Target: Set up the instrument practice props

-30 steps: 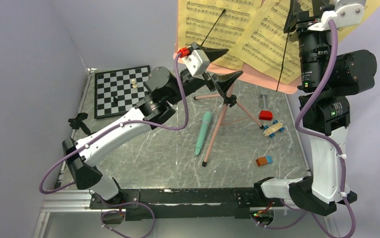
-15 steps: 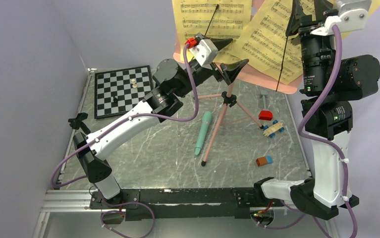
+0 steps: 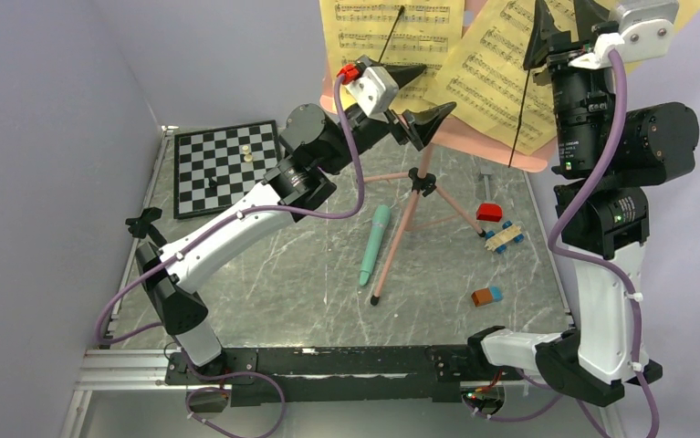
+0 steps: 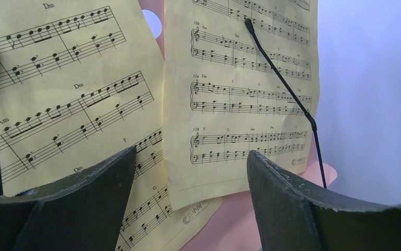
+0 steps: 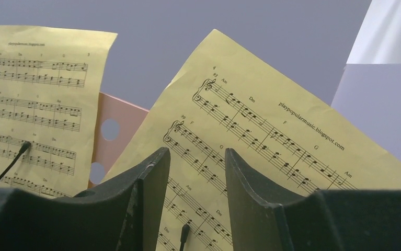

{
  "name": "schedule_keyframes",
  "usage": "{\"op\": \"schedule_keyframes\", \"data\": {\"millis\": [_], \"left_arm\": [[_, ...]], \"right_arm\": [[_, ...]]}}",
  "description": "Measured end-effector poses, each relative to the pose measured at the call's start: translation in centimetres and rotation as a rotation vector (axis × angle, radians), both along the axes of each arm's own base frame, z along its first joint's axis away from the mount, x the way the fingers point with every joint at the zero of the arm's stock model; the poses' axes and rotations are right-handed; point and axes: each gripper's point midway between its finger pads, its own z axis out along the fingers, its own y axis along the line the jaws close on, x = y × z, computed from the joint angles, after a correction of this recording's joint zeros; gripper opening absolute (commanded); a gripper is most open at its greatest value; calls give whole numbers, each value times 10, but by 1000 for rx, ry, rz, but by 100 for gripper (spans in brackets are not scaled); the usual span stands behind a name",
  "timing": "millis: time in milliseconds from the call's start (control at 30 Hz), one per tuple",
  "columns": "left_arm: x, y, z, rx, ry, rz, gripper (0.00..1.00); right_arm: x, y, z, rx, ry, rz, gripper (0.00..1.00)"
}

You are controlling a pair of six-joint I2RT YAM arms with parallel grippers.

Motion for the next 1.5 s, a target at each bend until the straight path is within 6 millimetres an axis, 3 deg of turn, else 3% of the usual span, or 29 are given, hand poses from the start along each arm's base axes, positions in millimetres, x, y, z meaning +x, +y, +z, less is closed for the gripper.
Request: {"op": "schedule_keyframes", "data": {"millis": [267, 500, 633, 1000, 1300, 1500], "left_arm": [[-1, -5, -8, 10, 10, -24, 82], [1, -10, -39, 64, 51, -31, 82], [2, -11, -46, 79, 62, -31, 82], [-1, -6, -38, 70, 47, -27, 84], [-2, 1, 1, 19, -28, -3, 83], [-1, 0, 4, 15, -36, -4, 82]], "right_arm": [[-4, -1, 0, 1, -3, 1, 48], [-6, -2, 0, 7, -8, 5, 48], [-5, -1, -1, 7, -5, 7, 48], [-7, 3, -1, 5, -10, 31, 48], [-12, 1, 1, 11, -16, 37, 48], [-14, 1, -1, 10, -14, 38, 49]]}}
